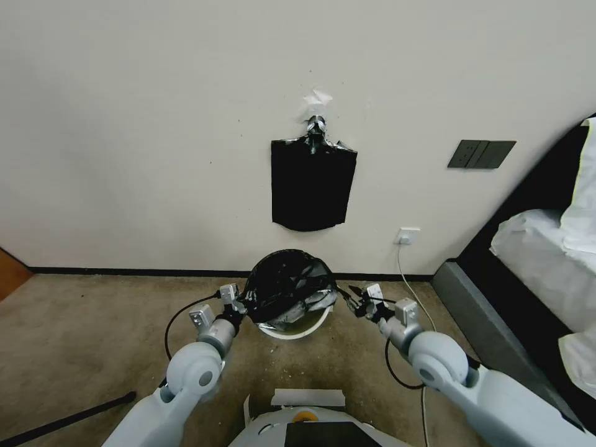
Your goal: Place a trash bag onto the trash bin.
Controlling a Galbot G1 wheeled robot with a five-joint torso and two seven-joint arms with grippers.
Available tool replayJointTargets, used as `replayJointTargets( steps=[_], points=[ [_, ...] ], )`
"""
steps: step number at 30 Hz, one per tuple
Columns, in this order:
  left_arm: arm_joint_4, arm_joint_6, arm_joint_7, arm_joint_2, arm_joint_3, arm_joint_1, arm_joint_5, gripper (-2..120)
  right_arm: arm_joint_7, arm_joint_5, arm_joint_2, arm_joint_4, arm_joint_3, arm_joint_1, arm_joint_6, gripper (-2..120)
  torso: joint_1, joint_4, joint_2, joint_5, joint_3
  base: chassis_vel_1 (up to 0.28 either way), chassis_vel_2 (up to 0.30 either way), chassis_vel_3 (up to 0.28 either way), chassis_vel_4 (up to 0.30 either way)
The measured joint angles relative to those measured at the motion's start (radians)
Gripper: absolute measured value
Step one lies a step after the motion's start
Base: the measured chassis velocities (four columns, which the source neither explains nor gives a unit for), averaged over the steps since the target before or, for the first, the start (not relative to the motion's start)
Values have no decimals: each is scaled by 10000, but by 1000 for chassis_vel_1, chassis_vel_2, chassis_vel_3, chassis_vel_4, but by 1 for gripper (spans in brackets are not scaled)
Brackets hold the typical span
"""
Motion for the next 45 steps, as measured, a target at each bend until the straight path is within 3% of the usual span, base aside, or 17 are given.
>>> replayJointTargets(
  steps=[4,8,13,23,26,39,45],
  points=[
    [-32,246,-127,122,5,-53,-72,1,-1177,-2511,47,362,631,-1465,1634,87,0,-3,0,-3,0,0,0,0,0],
    [-202,419,-183,167,79,-36,-81,1,-1602,-3828,110,402,527,-1674,2348,99,0,1,0,-1,0,0,0,0,0],
    [-368,653,-299,235,151,-61,-85,1,-1778,-4669,160,246,88,-1409,2794,100,0,1,0,0,0,0,0,0,0],
    [-539,937,-483,191,442,-105,-40,1,-2077,-6966,-87,-510,-735,-112,3291,68,1,1,0,-1,0,0,0,0,0],
    [-565,1016,-549,206,518,-184,-25,1,-2316,-7785,-188,-751,-809,124,3758,52,1,0,0,-1,0,0,0,0,0],
    [-567,1089,-577,220,563,-193,-27,1,-2457,-8520,-315,-982,-983,310,4761,7,1,0,-1,-1,0,0,0,0,0],
    [-563,1091,-569,176,598,-209,-27,1,-2466,-8519,-336,-938,-975,202,4923,0,0,0,0,-1,0,0,0,0,0]
  ],
)
